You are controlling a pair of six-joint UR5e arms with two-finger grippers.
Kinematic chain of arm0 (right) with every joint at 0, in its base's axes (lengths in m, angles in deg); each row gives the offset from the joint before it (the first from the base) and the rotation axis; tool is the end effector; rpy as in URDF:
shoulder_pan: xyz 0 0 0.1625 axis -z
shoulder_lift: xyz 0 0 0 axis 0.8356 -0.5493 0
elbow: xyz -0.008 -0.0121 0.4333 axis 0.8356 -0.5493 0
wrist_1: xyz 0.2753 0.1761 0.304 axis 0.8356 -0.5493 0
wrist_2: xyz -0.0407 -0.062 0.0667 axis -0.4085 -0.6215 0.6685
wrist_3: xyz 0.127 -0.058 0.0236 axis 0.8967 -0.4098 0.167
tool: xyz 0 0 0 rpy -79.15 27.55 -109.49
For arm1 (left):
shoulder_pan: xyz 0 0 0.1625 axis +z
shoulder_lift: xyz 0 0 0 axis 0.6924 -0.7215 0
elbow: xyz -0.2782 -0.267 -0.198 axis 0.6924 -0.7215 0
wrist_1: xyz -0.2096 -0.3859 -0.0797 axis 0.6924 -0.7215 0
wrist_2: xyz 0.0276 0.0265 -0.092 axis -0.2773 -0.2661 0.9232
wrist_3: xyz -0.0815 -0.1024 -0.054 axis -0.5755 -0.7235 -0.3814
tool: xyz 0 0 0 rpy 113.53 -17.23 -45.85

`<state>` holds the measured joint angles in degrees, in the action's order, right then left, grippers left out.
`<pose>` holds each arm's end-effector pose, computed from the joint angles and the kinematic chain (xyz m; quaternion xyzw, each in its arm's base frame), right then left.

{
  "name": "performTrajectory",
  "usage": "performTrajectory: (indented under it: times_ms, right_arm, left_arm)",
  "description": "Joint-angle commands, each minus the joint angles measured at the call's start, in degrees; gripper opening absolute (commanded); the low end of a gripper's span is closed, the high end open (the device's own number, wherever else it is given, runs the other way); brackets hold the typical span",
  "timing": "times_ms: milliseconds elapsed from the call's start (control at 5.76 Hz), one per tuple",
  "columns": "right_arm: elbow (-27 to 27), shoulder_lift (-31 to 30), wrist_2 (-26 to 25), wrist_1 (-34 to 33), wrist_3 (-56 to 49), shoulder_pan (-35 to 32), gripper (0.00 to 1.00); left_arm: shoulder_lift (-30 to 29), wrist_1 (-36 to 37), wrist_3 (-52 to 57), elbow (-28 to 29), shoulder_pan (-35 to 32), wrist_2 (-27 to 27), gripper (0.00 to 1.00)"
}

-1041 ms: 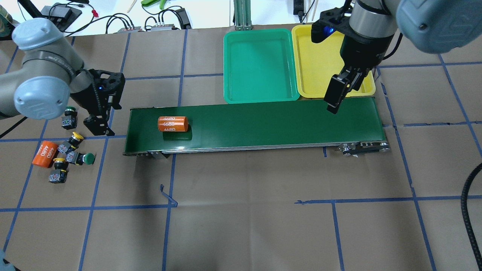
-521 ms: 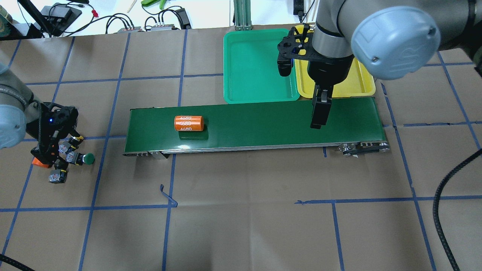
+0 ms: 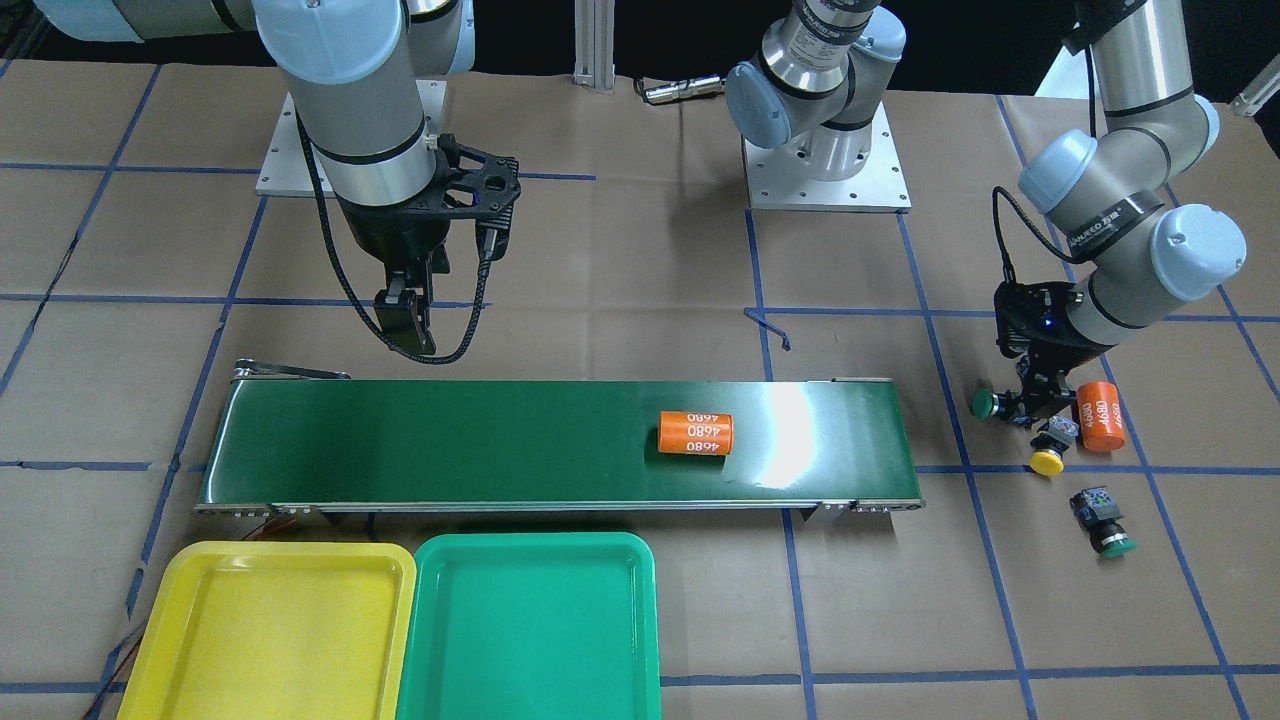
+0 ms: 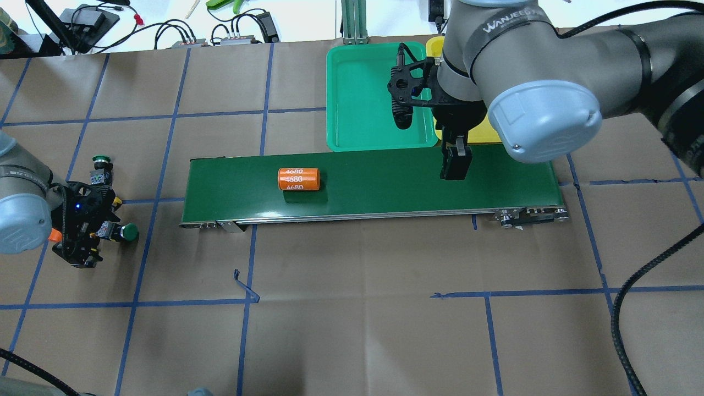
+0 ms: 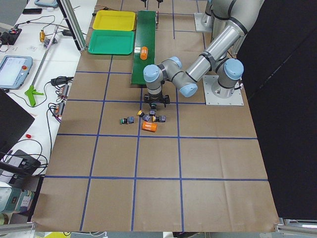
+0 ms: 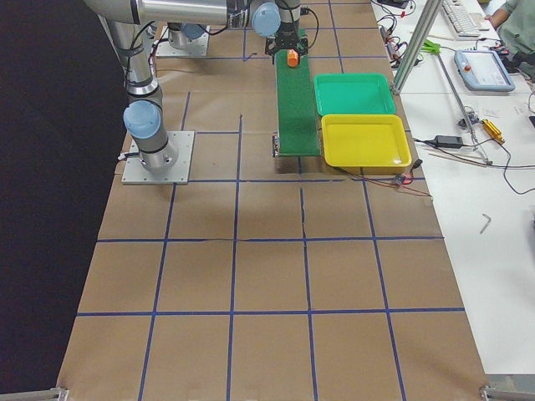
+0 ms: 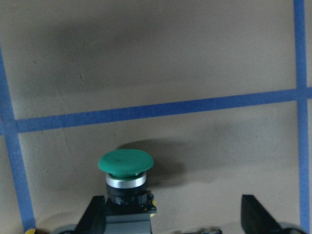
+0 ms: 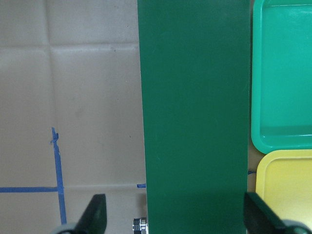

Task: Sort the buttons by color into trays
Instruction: 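Lift the green button toward the conveyor with the left gripper while the right gripper waits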

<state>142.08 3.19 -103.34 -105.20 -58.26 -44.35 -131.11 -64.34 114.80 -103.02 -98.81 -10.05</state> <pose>0.2374 -0.5256 0.3762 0.6985 -0.7155 0.0119 0.0117 0.1830 -0.4808 0.1400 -0.7401 -0.6701 -0.0320 0.0475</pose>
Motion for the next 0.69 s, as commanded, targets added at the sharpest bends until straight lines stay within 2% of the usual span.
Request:
performTrajectory:
  times_ms: [0,347,521]
  right_arm:
    - [0.3,-0.1,-1.0,-0.9,-0.2,0.0,1.0]
    - [0.5,-0.3,-0.5,-0.5,0.2,0.0,1.0]
    - [0.7,-0.2,-0.9,-0.1,0.1,0.0,1.0]
  left_arm:
    - [-0.6,1.8,0.2,-0.2,0.7,0.9,0.93]
    - [-2.5,3.0,0.2,0.2,0.6,2.8,0.91]
    - [-5.0,5.9,0.1,0.2,0.4,2.9,0.91]
